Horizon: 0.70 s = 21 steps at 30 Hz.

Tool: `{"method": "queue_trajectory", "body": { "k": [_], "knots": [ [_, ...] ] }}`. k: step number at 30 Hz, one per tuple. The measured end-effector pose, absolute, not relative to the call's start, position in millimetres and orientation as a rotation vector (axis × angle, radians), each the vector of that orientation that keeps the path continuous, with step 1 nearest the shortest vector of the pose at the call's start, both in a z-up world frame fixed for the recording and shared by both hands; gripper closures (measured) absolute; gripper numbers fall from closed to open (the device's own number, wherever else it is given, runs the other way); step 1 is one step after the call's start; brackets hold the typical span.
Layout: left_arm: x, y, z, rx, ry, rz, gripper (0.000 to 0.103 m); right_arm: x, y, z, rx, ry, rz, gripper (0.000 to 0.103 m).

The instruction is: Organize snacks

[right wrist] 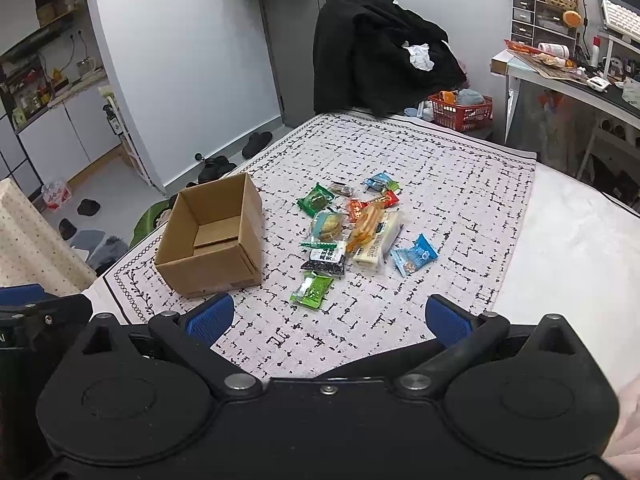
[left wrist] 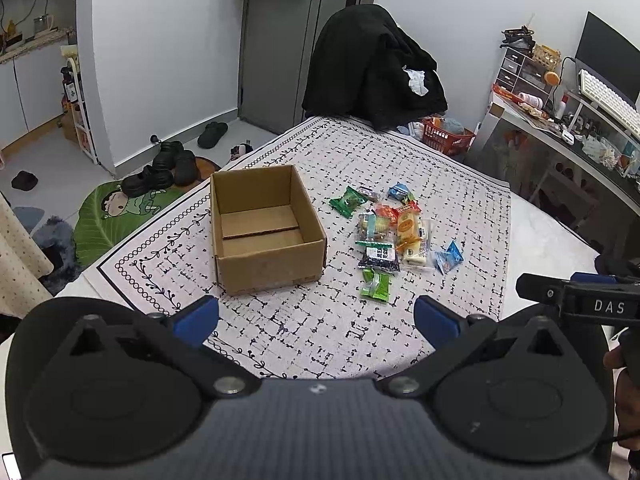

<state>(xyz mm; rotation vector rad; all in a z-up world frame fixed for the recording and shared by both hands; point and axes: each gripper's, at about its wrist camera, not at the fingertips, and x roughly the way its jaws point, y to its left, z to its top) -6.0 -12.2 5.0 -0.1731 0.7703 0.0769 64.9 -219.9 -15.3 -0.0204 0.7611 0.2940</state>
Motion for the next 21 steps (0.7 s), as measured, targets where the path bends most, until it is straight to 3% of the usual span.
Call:
{"method": "queue_trajectory", "body": {
  "k": [21],
  "knots": [
    [35,-37,-8,-0.168,0.801,0.055,0.0,107,-251,-35,0.03,0.801,0.304,0.0]
  ]
}}
